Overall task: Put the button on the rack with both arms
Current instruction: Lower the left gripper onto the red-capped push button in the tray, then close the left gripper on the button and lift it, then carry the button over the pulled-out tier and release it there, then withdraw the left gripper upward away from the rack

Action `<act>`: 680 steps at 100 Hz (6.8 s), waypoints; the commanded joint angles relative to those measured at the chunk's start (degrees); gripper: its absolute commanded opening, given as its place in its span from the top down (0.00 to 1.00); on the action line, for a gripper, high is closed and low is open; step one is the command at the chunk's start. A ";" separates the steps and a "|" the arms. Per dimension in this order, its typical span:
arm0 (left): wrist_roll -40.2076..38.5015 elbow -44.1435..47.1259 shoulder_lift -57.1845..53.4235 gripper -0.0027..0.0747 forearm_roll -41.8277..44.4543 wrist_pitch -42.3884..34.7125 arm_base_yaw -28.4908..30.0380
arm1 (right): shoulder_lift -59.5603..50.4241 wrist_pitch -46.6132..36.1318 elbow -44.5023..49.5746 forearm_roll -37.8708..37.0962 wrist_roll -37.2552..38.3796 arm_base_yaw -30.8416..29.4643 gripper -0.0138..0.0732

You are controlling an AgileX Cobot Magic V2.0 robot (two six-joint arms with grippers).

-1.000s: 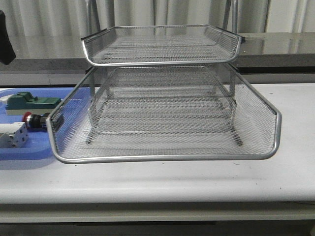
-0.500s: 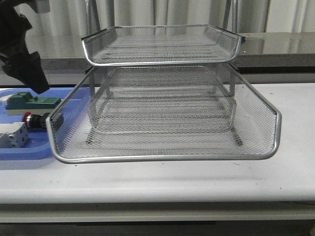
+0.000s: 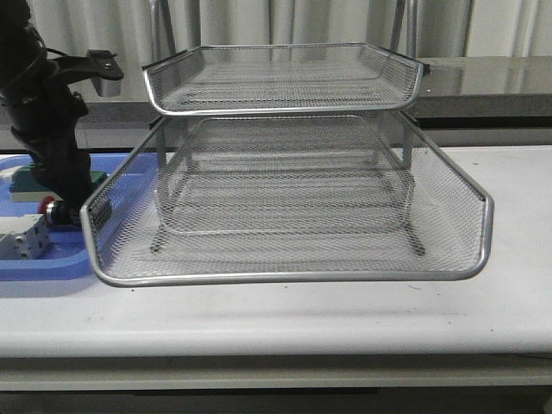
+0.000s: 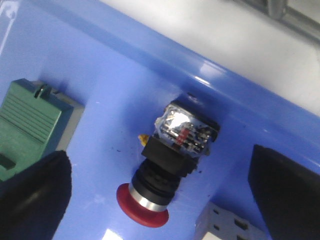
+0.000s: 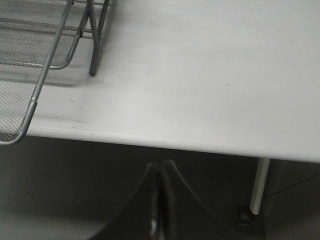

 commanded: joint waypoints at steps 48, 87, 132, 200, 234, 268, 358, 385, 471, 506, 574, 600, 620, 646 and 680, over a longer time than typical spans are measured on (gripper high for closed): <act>0.11 -3.26 1.79 0.07 1.31 -0.95 -0.33 | 0.22 -3.18 -1.87 -1.25 -0.20 -0.22 0.92; 0.11 -3.26 3.33 0.17 1.42 -0.95 -0.33 | 0.22 -3.11 -1.87 -1.25 -0.20 -0.22 0.92; -0.68 -5.56 2.88 0.99 1.71 1.59 -0.33 | 0.22 -3.11 -1.87 -1.25 -0.20 -0.22 0.92; -9.46 -20.97 -7.20 0.99 1.66 23.23 0.93 | 0.22 -3.00 -1.87 -1.25 -0.20 -0.22 0.92; -11.00 -20.82 -16.65 0.99 -5.57 23.49 1.01 | 0.22 -3.00 -1.87 -1.25 -0.20 -0.22 0.92; -11.00 -11.30 -25.42 0.99 -7.27 23.49 -5.01 | 0.22 -3.00 -1.87 -1.25 -0.20 -0.22 0.92; -11.00 -0.75 -17.93 0.99 -13.49 14.75 -29.20 | 0.22 -2.96 -1.87 -1.25 -0.20 -0.22 0.92; -11.00 -0.85 -15.01 0.99 -9.87 9.03 -29.20 | 0.22 -2.96 -1.87 -1.25 -0.20 -0.22 0.92; -11.22 -2.36 -15.19 0.30 -11.61 13.89 -29.20 | 0.22 -2.96 -1.87 -1.25 -0.20 -0.22 0.92; -15.48 -6.99 -23.29 0.32 -11.76 19.02 -26.84 | 0.22 -2.96 -1.87 -1.25 -0.20 -0.22 0.92; -11.19 14.74 -52.61 0.44 -27.23 0.29 6.57 | 0.22 -2.96 -1.87 -1.25 -0.20 -0.22 0.92; -9.01 35.54 -61.69 0.44 -31.83 -18.94 2.65 | 0.22 -2.96 -1.87 -1.25 -0.20 -0.22 0.92; -9.01 51.82 -72.38 0.44 -35.33 -41.46 -3.26 | 0.22 -2.96 -1.87 -1.25 -0.20 -0.22 0.92; -9.11 65.81 -86.55 0.44 -39.59 -54.89 -7.30 | 0.22 -2.96 -1.87 -1.25 -0.20 -0.22 0.92; -9.11 74.36 -97.60 0.45 -40.89 -54.77 -7.30 | 0.22 -2.96 -1.87 -1.25 -0.20 -0.22 0.92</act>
